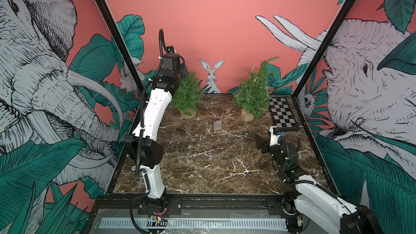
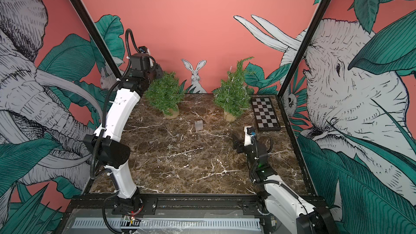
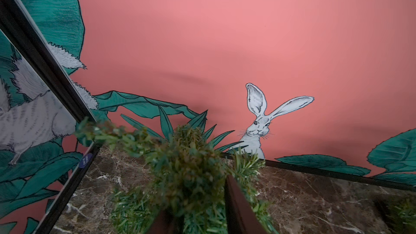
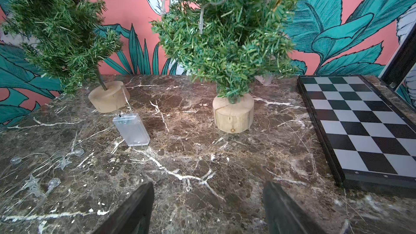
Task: Wrap string light around the christmas tree
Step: Pick up the Christmas tree at the center of the board.
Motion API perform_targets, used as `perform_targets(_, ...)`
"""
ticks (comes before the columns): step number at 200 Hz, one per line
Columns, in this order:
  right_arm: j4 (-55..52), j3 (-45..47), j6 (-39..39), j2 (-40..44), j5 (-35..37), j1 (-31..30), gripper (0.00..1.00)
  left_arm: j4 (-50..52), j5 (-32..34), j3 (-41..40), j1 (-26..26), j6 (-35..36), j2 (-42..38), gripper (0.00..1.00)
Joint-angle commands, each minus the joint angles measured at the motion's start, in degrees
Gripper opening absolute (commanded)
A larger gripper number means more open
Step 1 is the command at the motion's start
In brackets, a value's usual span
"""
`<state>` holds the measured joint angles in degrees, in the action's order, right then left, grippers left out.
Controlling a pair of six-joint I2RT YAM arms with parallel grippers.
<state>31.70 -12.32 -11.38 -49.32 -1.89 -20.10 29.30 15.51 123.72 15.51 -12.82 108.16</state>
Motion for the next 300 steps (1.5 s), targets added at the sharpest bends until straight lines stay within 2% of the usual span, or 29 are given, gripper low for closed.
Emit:
perform_targets(1,-0.1,-2.5,0.0,0.5,0.8,-0.2,0.78,-0.9,2.0,1.7,0.3,3.4,0.4,0.26)
perform_targets(21,-2.1,-3.4,0.0,1.0,0.7,-0.2,0.78,-2.5,1.8,1.5,0.3,4.1,0.7,0.23)
perform_targets(36,-5.6,-4.6,0.0,1.8,0.6,-0.2,0.77,-3.4,0.7,1.6,0.2,4.2,1.1,0.13)
perform_targets(72,-11.3,-5.5,0.2,5.0,0.9,-0.2,0.77,-4.2,-0.3,2.1,0.0,4.5,1.1,0.00)
perform_targets(106,-13.5,-6.6,0.7,5.1,2.4,-0.2,0.77,-4.9,-1.9,2.1,-1.1,3.9,0.0,0.00)
perform_targets(170,-12.6,-7.7,-0.7,2.6,1.4,-0.2,0.77,-8.6,-11.4,3.1,-1.5,5.6,-3.1,0.00)
perform_targets(300,-12.2,-8.7,-1.0,0.5,0.9,-0.2,0.77,-8.5,-17.5,1.8,-1.5,5.0,-10.2,0.00)
